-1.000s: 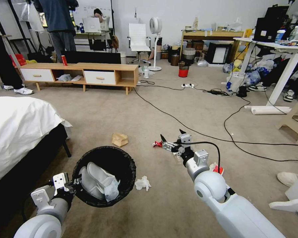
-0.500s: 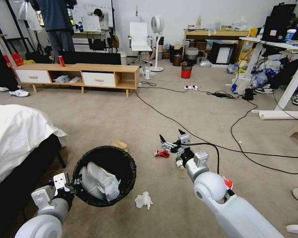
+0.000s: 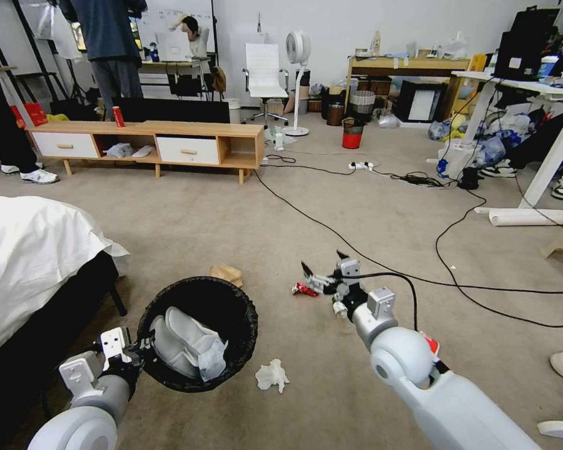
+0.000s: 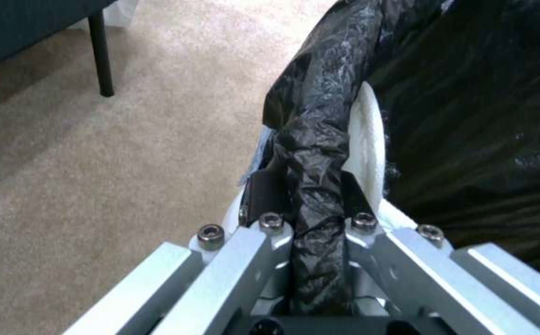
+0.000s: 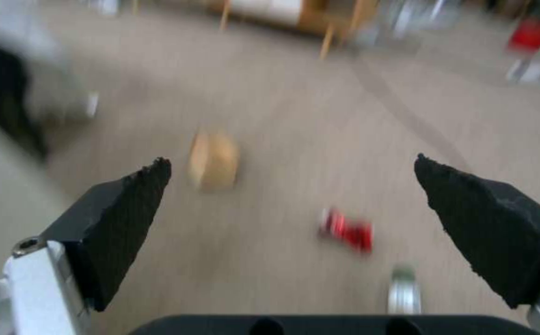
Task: Pick up the trash bin and place the garbage on the floor into it.
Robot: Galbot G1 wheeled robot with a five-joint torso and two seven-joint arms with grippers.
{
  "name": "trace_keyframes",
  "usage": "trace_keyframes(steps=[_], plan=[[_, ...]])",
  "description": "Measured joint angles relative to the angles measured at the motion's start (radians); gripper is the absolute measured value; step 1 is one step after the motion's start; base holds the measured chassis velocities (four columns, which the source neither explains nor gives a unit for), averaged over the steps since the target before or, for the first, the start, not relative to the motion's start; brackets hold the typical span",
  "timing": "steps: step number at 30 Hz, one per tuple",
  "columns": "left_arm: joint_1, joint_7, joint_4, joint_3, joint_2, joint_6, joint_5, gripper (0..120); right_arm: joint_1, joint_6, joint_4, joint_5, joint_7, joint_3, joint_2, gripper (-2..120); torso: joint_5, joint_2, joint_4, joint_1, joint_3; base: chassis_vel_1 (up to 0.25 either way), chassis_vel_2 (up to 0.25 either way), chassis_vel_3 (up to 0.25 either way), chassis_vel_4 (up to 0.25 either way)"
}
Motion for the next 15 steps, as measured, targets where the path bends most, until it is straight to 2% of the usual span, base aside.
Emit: trace_keyframes(steps=[2, 3, 4, 6, 15], plan=[[-0.002, 0.000, 0.004, -0.001, 0.000, 0.000, 0.000, 3, -0.001, -0.193, 0.038, 0.031, -0.064, 0.023, -0.012, 100, 0.0001, 0.000, 0.0002, 0.000, 0.000, 0.000, 0.000, 0.000, 0.000], [-0.003, 0.000, 0.005, -0.002, 0.000, 0.000, -0.001, 3, 0.000, -0.236, 0.046, 0.039, -0.094, 0.026, -0.014, 100, 0.0000, 0.000, 0.0002, 0.000, 0.000, 0.000, 0.000, 0.000, 0.000], [-0.003, 0.000, 0.005, -0.002, 0.000, 0.000, -0.001, 3, 0.000, -0.236, 0.046, 0.039, -0.094, 0.026, -0.014, 100, 0.0000, 0.000, 0.0002, 0.000, 0.000, 0.000, 0.000, 0.000, 0.000], [-0.005, -0.001, 0.004, -0.003, 0.000, 0.000, -0.003, 3, 0.002, -0.262, 0.037, 0.003, -0.156, 0.013, -0.015, 100, 0.0000, 0.000, 0.0006, 0.000, 0.000, 0.000, 0.000, 0.000, 0.000], [-0.004, -0.002, -0.006, -0.010, 0.004, 0.001, -0.010, 3, 0.001, -0.263, -0.046, -0.027, -0.210, -0.083, -0.002, 100, 0.0002, 0.000, 0.0003, 0.000, 0.000, 0.000, 0.000, 0.000, 0.000]])
